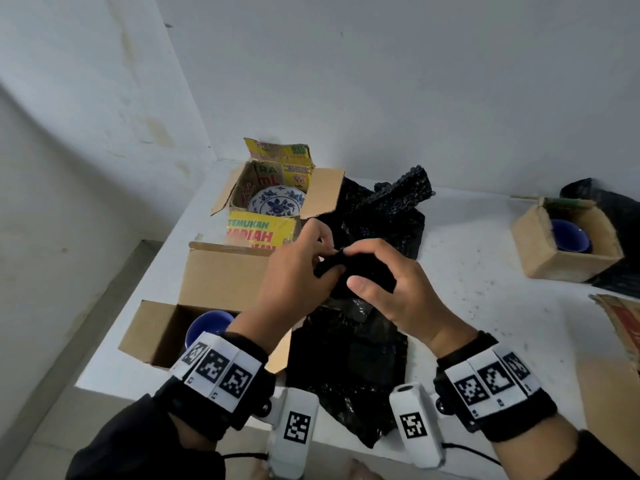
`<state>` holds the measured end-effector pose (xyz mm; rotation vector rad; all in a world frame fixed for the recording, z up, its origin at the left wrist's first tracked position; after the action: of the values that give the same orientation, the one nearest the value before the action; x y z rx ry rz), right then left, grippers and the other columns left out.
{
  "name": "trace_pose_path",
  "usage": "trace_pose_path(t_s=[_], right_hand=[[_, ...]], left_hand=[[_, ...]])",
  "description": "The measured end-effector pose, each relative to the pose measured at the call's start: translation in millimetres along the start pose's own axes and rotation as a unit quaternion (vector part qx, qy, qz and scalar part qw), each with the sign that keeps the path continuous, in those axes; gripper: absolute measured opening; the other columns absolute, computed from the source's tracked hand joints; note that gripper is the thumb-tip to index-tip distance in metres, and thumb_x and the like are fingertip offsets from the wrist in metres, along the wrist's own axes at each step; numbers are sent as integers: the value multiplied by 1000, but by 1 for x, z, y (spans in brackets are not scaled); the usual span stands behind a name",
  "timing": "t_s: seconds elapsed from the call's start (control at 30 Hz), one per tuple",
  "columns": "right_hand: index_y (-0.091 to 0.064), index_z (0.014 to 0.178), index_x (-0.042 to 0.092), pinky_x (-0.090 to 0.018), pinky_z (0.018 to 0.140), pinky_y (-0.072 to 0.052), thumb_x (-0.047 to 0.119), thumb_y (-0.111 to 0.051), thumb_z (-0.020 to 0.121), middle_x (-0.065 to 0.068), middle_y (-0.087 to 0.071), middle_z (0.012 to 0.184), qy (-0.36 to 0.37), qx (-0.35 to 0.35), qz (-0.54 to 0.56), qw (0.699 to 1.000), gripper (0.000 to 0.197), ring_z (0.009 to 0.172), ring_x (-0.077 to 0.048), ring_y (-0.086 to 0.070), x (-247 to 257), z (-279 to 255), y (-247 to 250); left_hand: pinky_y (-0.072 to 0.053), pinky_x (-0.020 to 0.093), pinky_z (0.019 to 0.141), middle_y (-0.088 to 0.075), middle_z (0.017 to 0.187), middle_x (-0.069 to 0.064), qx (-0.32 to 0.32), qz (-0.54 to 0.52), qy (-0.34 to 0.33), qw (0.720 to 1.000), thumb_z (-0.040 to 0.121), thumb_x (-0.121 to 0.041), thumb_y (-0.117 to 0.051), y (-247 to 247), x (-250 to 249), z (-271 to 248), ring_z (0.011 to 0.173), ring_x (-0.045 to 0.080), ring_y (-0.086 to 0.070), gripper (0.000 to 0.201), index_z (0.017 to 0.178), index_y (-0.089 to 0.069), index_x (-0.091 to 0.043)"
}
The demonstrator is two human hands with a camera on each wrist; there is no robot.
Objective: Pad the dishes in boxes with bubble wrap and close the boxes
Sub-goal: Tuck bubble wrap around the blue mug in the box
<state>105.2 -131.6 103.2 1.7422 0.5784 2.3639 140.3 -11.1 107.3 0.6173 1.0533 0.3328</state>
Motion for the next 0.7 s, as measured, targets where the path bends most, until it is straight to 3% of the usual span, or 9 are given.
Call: trace_pose_path(t_s=[0.07, 0.13, 0.23, 0.27, 0.33, 0.4, 0.5, 0.6, 0.7], right_hand=[[-62, 98, 19, -22, 76, -49, 33, -67, 81, 12, -64, 90, 17, -2, -23, 1000, 22, 85, -6, -62, 12, 15, -13], [-61, 86, 14, -34, 67, -51, 15, -69, 81, 6, -63, 79, 38, -4, -55, 998, 10, 72, -10, -60, 20, 30, -31], [-59, 81, 16, -46, 61, -50, 5, -60, 75, -1, -63, 74, 48, 1, -79, 996, 13, 66, -22, -60, 22, 47, -63], [-57, 86, 20, -46, 59, -50, 6, -59, 75, -3, -64, 75, 50, 4, -88, 995, 18, 64, -24, -60, 24, 52, -76], [-54, 100, 32, -41, 57, -52, 6, -61, 75, -3, -68, 81, 55, 20, -109, 992, 37, 60, -23, -61, 28, 61, -105], [-56, 109, 34, -36, 66, -54, 2, -62, 74, 3, -71, 91, 64, 38, -120, 990, 48, 69, -20, -65, 32, 66, -135], [-69, 94, 16, -38, 76, -53, -4, -57, 71, 2, -71, 89, 74, 51, -118, 989, 33, 84, -17, -65, 30, 71, -174], [-70, 78, 13, -39, 70, -53, -5, -54, 70, -2, -67, 82, 51, 52, -136, 988, 26, 78, -20, -61, 22, 76, -204], [-72, 76, 14, -28, 63, -45, -5, -56, 74, 2, -54, 83, 13, 43, -167, 985, 25, 72, -15, -52, 10, 80, -223]], left_hand=[[-50, 41, 54, -59, 67, -8, 1, 11, -6, 1000, 72, -23, -68, 21, 6, -2, 60, 17, -56, 31, 79, -40, -32], [-44, 34, 54, -53, 63, -13, -2, 11, -10, 1000, 70, -20, -71, 43, 16, -6, 58, 8, -48, 30, 73, -43, -32], [-42, 18, 58, -57, 68, -17, 1, 9, 11, 1000, 68, -18, -78, 70, 40, -18, 65, 1, -54, 29, 74, -51, -26], [-43, 14, 60, -60, 70, -18, -3, 9, 24, 1000, 67, -21, -78, 80, 51, -24, 68, -2, -57, 27, 76, -53, -26], [-46, 18, 65, -65, 73, -18, -17, 8, 65, 998, 65, -26, -76, 103, 78, -39, 73, -1, -62, 28, 82, -55, -30], [-48, 24, 71, -69, 77, -17, -28, 6, 108, 994, 66, -23, -80, 123, 107, -57, 78, 2, -64, 34, 86, -55, -36], [-47, 24, 79, -71, 91, -19, -47, -1, 166, 985, 75, -17, -77, 144, 145, -89, 92, -1, -63, 38, 100, -56, -36], [-47, 24, 90, -65, 114, -14, -69, -59, 241, 966, 88, -22, -64, 153, 177, -121, 107, -2, -57, 37, 121, -51, -32], [-39, 18, 100, -56, 129, -11, -56, -170, 315, 932, 97, -40, -45, 148, 201, -150, 117, -10, -48, 41, 136, -44, -28]])
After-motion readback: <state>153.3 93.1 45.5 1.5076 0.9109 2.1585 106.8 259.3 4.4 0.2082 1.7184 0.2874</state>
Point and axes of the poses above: each hand's wrist, its own z-axis towards the middle knuckle, its own y-axis out of the back of the hand, x = y × z, the point moved 10 cm from there along z, towards the middle knuckle
